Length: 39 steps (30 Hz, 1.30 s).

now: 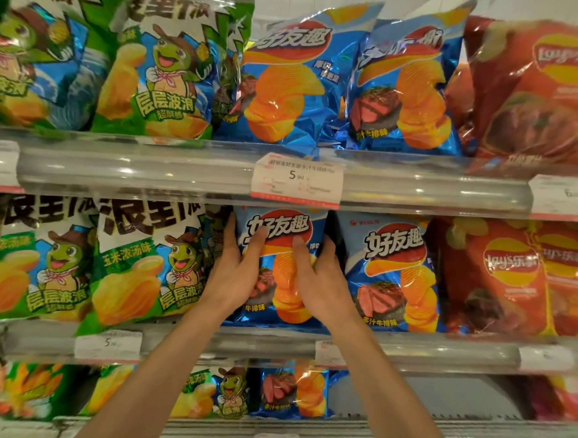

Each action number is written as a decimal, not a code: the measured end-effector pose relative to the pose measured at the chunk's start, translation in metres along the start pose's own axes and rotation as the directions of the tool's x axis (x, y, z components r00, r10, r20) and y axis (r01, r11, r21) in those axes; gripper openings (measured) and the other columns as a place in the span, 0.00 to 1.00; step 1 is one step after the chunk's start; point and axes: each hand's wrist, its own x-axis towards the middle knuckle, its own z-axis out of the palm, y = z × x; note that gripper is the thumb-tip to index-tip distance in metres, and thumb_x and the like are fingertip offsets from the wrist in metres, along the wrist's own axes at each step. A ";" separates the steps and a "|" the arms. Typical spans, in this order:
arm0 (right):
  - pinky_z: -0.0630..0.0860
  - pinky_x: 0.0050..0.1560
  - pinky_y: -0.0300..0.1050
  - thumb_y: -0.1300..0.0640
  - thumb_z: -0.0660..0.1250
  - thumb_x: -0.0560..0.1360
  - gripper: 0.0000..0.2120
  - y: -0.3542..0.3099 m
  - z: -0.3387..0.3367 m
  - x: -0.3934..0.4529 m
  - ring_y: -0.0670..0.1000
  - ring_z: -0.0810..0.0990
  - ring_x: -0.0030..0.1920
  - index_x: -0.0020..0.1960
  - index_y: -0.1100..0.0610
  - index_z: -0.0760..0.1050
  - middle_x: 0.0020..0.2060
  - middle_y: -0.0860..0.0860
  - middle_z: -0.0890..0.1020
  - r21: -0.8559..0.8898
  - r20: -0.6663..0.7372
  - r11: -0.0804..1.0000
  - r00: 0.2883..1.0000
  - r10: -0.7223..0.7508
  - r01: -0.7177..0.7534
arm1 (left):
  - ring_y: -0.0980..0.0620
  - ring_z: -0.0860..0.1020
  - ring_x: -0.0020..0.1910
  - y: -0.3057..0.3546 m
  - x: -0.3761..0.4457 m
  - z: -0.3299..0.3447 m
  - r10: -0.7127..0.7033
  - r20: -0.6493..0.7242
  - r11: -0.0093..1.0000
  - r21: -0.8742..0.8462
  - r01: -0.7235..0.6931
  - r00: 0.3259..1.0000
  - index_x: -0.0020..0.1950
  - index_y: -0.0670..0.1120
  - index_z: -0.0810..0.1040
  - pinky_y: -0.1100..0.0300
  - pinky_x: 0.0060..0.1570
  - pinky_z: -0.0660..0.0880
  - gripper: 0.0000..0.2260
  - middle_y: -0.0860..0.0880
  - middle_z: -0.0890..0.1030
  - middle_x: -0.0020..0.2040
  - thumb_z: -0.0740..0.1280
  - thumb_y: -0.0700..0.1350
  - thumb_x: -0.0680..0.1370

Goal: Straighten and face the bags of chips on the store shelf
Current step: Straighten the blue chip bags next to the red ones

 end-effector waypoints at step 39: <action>0.53 0.76 0.67 0.38 0.51 0.81 0.34 0.050 -0.081 -0.013 0.62 0.52 0.80 0.80 0.56 0.58 0.79 0.58 0.59 -0.868 -0.108 0.482 0.899 -0.424 0.123 | 0.41 0.78 0.60 0.007 -0.026 0.017 0.211 0.022 0.891 0.407 -0.202 0.977 0.77 0.70 0.41 0.52 0.54 0.75 0.38 0.47 0.55 0.78 0.61 0.70 0.74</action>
